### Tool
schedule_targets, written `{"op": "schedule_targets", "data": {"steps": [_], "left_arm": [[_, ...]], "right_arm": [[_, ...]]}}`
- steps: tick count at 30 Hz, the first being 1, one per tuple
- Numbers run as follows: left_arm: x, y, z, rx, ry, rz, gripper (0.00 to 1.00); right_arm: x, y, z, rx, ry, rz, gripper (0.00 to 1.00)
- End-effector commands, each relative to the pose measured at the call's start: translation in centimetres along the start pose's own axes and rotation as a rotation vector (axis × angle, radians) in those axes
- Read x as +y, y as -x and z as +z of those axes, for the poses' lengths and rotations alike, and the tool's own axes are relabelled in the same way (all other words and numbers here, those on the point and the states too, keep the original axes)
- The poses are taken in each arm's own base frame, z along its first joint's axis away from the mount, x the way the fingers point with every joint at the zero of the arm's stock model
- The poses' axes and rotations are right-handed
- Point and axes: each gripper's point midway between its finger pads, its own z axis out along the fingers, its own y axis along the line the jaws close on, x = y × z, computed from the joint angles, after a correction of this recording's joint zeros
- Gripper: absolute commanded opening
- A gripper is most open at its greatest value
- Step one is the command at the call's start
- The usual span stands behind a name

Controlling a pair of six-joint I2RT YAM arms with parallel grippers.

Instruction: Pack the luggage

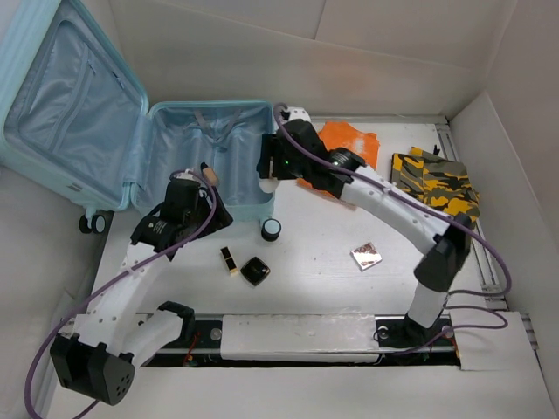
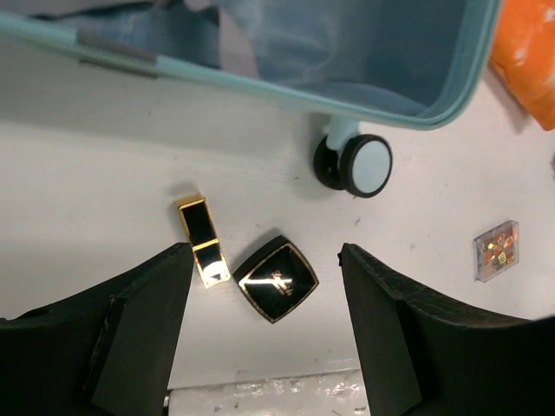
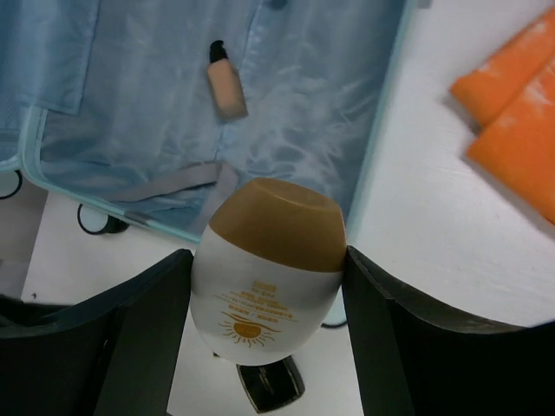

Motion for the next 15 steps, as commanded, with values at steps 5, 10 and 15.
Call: {"op": "schedule_targets", "data": {"steps": [5, 10, 15], "left_arm": [[3.2, -3.2, 0.0, 0.029, 0.098, -0.125, 0.65], [3.0, -4.5, 1.3, 0.100, 0.106, -0.172, 0.65], [3.2, -5.8, 3.7, 0.141, 0.105, -0.203, 0.65]], "right_arm": [[2.7, 0.9, 7.2, 0.046, 0.109, -0.071, 0.50], [4.0, -0.5, 11.1, 0.072, 0.149, -0.071, 0.67], [4.9, 1.1, 10.7, 0.049, 0.196, -0.061, 0.83]]}}
